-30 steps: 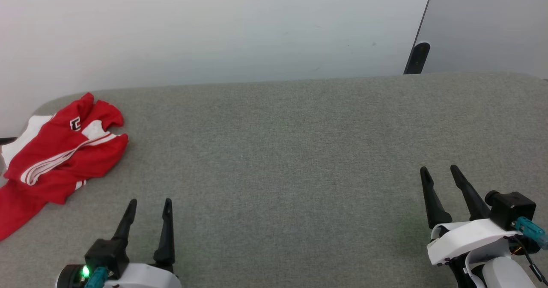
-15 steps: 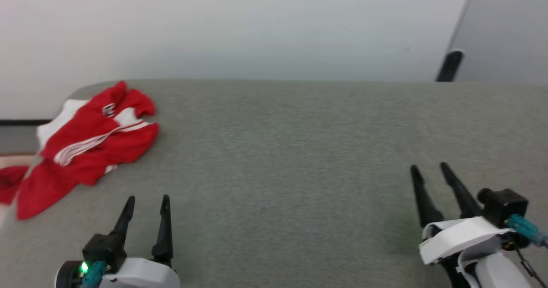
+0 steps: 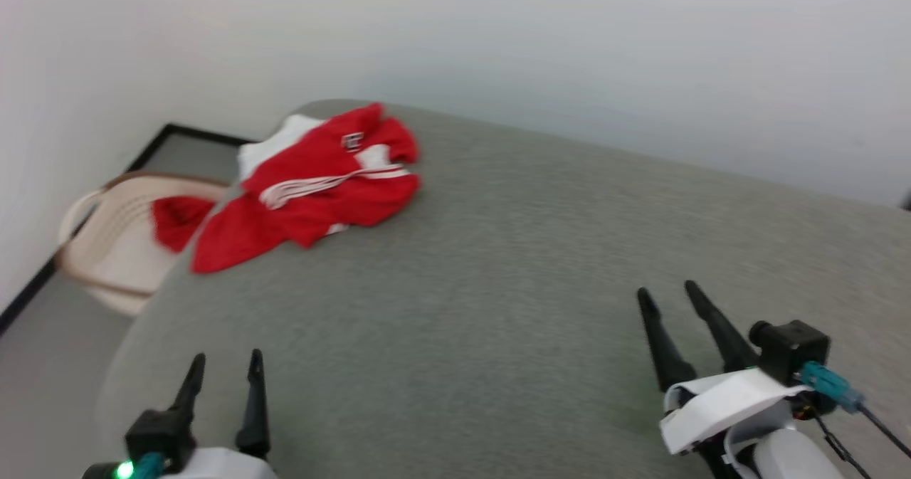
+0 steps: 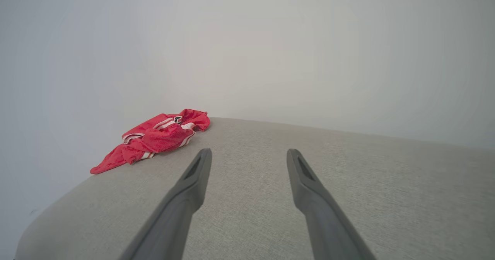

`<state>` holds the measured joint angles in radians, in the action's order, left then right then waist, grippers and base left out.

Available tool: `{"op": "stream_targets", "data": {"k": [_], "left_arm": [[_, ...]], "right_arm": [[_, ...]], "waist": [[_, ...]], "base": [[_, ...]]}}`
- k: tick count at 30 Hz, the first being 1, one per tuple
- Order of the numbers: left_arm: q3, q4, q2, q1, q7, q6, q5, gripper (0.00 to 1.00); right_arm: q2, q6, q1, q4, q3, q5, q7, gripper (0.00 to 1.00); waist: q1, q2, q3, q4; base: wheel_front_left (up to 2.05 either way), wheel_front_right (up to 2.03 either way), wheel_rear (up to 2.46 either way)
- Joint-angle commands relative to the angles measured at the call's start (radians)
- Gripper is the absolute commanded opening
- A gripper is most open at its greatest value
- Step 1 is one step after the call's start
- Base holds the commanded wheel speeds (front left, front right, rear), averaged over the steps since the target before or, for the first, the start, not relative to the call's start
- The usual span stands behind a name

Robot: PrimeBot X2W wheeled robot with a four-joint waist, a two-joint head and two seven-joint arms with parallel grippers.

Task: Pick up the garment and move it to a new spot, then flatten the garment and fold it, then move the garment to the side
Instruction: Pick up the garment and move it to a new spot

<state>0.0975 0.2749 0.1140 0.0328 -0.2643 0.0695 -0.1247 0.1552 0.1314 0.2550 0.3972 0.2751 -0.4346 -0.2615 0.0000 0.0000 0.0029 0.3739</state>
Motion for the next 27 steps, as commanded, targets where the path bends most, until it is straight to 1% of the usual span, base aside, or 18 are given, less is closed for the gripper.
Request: {"op": "stream_targets", "data": {"k": [1,8,12,16,22,24,27], "left_arm": [[0.015,-0.014,0.003,-0.013,0.0,-0.01,-0.011,1.0],[0.068,-0.115,-0.031,-0.073,0.0,-0.041,-0.041,1.0],[0.083,-0.141,-0.041,-0.099,0.0,-0.043,-0.052,1.0],[0.093,-0.154,-0.047,-0.115,0.0,-0.035,-0.053,1.0],[0.062,-0.146,-0.05,-0.075,0.0,-0.008,-0.039,1.0],[0.046,-0.134,-0.04,-0.037,0.0,0.005,-0.033,1.0],[0.006,-0.09,-0.007,0.051,0.0,0.029,-0.023,1.0]], "right_arm": [[-0.004,-0.001,0.024,0.003,0.024,-0.008,-0.005,1.0],[0.016,-0.001,0.115,0.04,0.166,-0.042,-0.003,1.0],[0.021,-0.001,0.142,0.056,0.205,-0.061,-0.003,1.0],[0.022,-0.001,0.154,0.061,0.22,-0.079,-0.003,1.0],[0.036,-0.001,0.137,0.052,0.215,-0.082,-0.003,1.0],[0.036,-0.001,0.123,0.047,0.192,-0.081,-0.003,1.0],[0.031,-0.001,0.093,0.034,0.159,-0.055,-0.003,1.0]], "waist": [[0.0,0.0,-0.002,0.135],[0.0,0.0,0.036,0.161],[0.0,0.0,0.037,0.163],[0.0,0.0,0.038,0.161],[0.0,0.0,0.051,0.156],[0.0,0.0,0.056,0.152],[0.0,0.0,0.065,0.142]], "base": [[0.0,0.0,0.0],[0.0,0.0,0.0],[0.0,0.0,0.0],[0.0,0.0,0.0],[0.0,0.0,0.0],[0.0,0.0,0.0],[0.0,0.0,0.0]]}}
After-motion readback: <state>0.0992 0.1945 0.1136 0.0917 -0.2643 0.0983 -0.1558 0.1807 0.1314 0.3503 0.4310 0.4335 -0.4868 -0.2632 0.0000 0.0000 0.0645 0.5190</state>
